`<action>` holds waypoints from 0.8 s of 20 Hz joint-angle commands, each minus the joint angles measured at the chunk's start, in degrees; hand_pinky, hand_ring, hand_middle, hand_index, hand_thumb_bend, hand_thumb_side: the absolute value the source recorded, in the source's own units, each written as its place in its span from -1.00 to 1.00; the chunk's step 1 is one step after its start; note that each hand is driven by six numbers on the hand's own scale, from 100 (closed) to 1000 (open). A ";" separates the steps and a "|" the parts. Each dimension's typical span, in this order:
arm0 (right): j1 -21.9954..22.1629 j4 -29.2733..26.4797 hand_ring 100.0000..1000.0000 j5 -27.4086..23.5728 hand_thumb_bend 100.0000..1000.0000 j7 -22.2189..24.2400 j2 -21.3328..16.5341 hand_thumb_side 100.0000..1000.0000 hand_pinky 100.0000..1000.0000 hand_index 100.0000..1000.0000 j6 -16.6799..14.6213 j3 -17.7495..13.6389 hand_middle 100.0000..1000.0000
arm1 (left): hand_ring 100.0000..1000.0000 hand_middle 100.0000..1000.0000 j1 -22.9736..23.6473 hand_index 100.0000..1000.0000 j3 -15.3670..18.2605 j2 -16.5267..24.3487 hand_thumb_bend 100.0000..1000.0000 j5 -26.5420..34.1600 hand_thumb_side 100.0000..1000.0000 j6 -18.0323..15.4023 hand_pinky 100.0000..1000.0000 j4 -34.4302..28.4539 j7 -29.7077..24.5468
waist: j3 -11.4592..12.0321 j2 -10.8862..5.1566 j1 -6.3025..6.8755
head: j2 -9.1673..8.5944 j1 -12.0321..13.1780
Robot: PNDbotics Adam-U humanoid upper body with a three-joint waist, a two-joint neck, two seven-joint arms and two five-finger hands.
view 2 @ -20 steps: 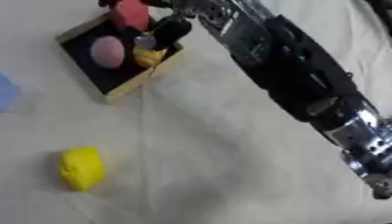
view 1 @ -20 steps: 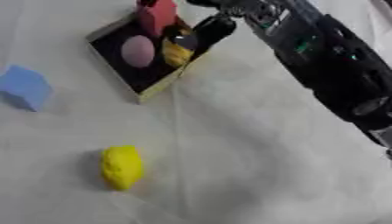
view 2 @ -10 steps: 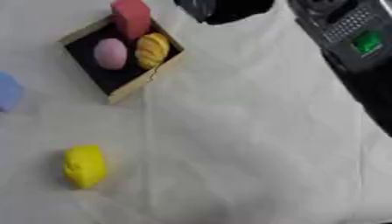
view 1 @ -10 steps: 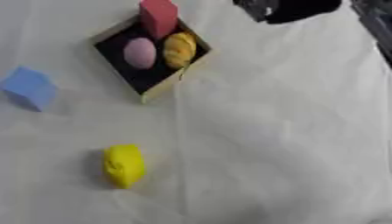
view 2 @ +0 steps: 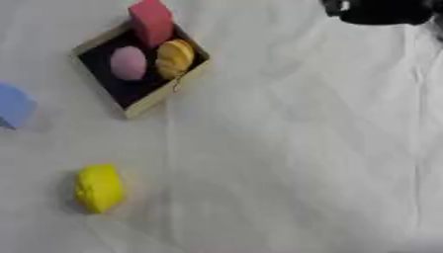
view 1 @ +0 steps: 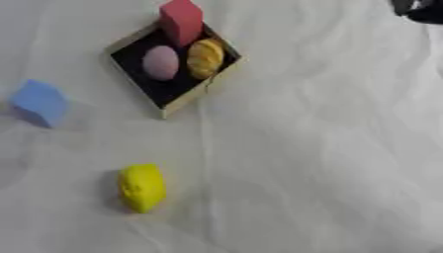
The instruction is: Pick up objects on the table and place them in the box.
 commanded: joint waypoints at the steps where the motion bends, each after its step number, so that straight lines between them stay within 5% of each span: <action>1: 1.25 -0.83 0.60 0.69 -1.00 -3.04 -2.82 -1.00 0.72 0.62 -1.85 -2.60 0.39 | 0.47 0.32 -0.81 0.70 0.47 5.88 -1.00 -6.69 -0.91 2.38 0.48 -0.82 -4.45 | -0.23 -2.30 1.05 | -0.01 0.44; 6: 3.80 -0.83 0.58 1.63 -1.00 -6.28 -3.46 -1.00 0.72 0.61 -2.23 -4.52 0.37 | 0.58 0.45 -2.31 0.77 0.85 9.61 -0.75 -14.79 -0.98 3.70 0.61 2.10 -17.10 | -0.66 -2.65 1.49 | 0.58 0.64; 16: 4.48 -0.83 0.56 1.69 -1.00 -7.72 -2.91 -1.00 0.72 0.59 -1.24 -4.73 0.34 | 0.70 0.56 -12.72 0.72 -1.75 10.14 -0.21 -16.14 -1.00 -2.81 0.74 20.51 -32.60 | -1.46 -2.35 1.83 | 0.71 2.27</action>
